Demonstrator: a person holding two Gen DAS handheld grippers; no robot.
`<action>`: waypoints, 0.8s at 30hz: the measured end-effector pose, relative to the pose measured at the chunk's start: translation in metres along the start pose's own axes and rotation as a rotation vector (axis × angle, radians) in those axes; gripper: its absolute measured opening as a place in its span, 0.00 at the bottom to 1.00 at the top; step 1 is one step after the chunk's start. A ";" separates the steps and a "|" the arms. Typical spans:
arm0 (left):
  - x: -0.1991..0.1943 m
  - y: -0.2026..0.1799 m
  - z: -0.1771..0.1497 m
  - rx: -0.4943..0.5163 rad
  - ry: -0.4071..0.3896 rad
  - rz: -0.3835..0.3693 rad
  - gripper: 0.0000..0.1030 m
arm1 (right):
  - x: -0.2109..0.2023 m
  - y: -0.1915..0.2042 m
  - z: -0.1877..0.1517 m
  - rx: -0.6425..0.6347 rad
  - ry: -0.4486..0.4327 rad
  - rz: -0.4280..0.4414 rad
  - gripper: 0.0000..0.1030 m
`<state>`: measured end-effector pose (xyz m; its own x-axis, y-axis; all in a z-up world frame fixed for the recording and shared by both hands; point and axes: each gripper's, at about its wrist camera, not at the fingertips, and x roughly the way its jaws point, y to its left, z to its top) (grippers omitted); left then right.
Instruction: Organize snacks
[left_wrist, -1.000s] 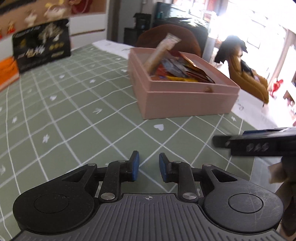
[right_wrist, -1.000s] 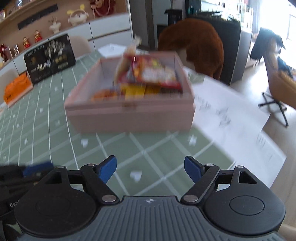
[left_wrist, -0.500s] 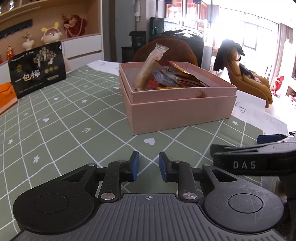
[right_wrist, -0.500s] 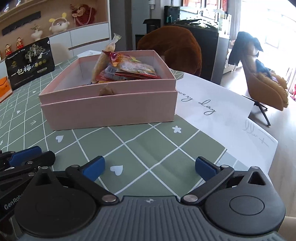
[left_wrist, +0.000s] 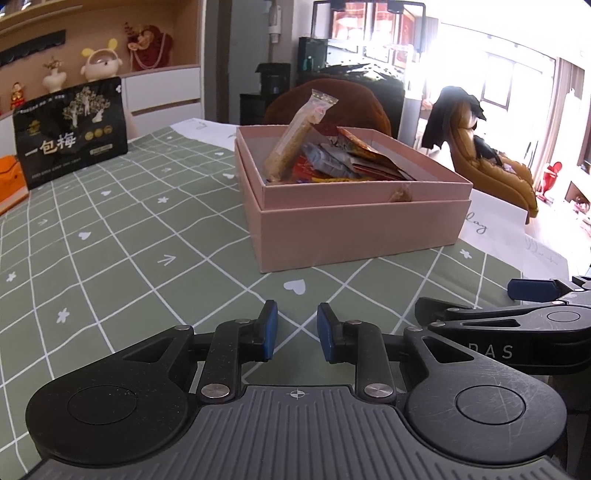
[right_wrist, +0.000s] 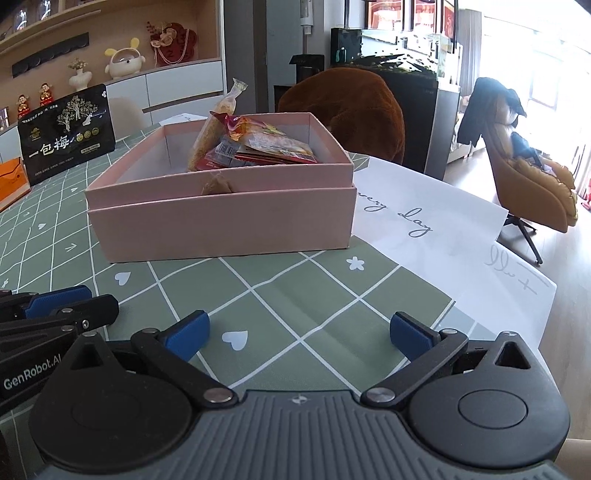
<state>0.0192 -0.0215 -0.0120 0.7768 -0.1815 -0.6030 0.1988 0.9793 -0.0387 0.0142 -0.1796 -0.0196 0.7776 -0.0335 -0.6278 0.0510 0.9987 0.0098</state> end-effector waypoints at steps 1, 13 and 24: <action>0.000 0.000 0.000 0.003 0.000 0.003 0.27 | 0.000 0.000 0.000 0.000 0.000 0.000 1.00; 0.000 -0.001 0.000 0.014 0.001 0.010 0.27 | 0.000 0.000 0.000 0.000 0.000 0.000 1.00; 0.000 -0.002 0.000 0.012 0.001 0.010 0.27 | 0.000 0.000 0.000 0.000 0.000 0.000 1.00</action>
<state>0.0190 -0.0235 -0.0123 0.7784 -0.1712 -0.6040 0.1979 0.9800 -0.0228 0.0143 -0.1796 -0.0198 0.7779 -0.0333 -0.6275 0.0511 0.9986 0.0103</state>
